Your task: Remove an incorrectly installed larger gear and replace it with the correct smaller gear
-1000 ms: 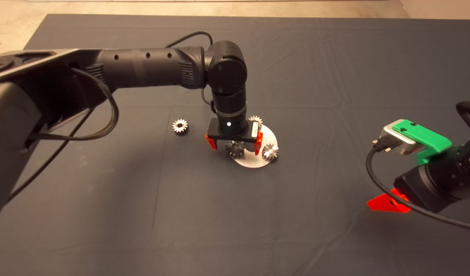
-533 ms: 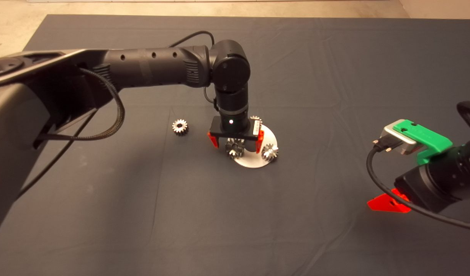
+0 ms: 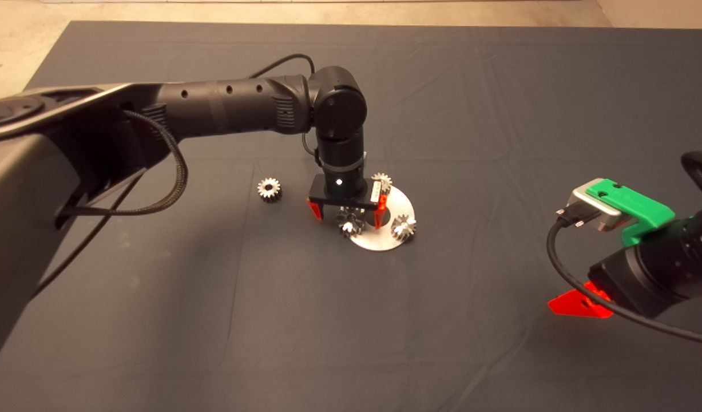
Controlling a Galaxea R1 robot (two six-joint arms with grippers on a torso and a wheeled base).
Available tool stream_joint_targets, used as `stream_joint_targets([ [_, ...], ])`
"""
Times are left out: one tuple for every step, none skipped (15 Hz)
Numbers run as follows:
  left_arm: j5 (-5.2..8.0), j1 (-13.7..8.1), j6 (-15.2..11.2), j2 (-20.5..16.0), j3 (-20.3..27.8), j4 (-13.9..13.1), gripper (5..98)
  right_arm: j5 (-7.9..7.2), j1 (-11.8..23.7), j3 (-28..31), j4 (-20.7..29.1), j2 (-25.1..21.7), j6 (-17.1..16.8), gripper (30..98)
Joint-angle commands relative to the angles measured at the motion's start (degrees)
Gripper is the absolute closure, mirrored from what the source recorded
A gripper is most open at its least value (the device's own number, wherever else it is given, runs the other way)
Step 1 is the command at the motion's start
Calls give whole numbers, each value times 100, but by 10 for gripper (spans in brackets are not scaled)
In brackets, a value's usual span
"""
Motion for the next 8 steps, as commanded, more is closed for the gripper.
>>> stream_joint_targets([
  [10, -47, 19, 14, 18, 8, 90, -713, 97, 27, 183, 0, 44, 314],
  [10, -47, 19, 16, 51, 8, 90, -713, 97, 27, 192, 0, 52, 314],
  [10, -47, 19, 14, 53, 8, 101, -713, 97, 27, 187, 8, 44, 314],
  [10, -47, 37, 14, 53, 8, 134, -713, 97, 27, 183, 8, 44, 314],
  [10, -47, 38, 14, 53, 8, 138, -713, 89, 27, 183, 8, 44, 314],
  [10, -47, 37, 23, 79, 8, 138, -713, 97, 27, 183, 17, 44, 314],
  [10, -47, 54, 14, 79, 8, 169, -713, 89, 27, 183, 17, 44, 314],
  [10, -47, 55, 23, 63, 8, 192, -713, 97, 27, 183, 17, 50, 314],
])
